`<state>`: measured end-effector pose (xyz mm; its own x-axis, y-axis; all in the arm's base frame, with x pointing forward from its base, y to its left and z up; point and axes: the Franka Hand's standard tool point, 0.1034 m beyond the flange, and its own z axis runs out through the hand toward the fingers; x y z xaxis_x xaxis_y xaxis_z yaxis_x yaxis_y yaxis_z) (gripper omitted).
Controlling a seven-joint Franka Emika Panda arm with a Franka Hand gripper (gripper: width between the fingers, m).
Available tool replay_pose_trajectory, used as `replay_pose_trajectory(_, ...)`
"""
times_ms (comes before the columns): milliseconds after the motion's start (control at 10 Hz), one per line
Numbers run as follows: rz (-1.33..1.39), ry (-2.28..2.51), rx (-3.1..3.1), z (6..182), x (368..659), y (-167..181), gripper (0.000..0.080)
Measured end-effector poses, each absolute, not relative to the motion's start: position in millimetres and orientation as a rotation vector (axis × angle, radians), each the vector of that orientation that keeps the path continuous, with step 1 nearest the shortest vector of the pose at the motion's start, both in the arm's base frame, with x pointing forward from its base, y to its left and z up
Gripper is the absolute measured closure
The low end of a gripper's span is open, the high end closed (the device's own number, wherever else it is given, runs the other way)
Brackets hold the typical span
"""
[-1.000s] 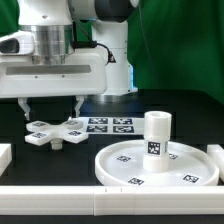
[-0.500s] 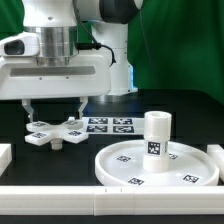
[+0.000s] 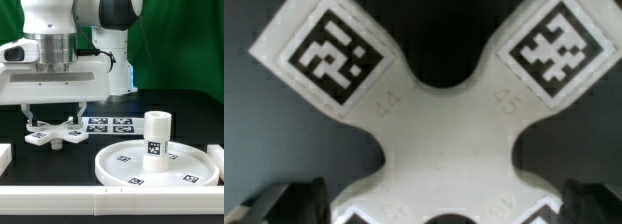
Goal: Assemble round table
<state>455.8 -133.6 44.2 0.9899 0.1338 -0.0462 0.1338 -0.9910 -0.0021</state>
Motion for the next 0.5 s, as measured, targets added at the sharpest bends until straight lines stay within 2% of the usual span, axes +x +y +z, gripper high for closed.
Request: replay_pose_trajectory(500,-0.091,0.212,3.133,39.3,452.3,-134.9,0.0151)
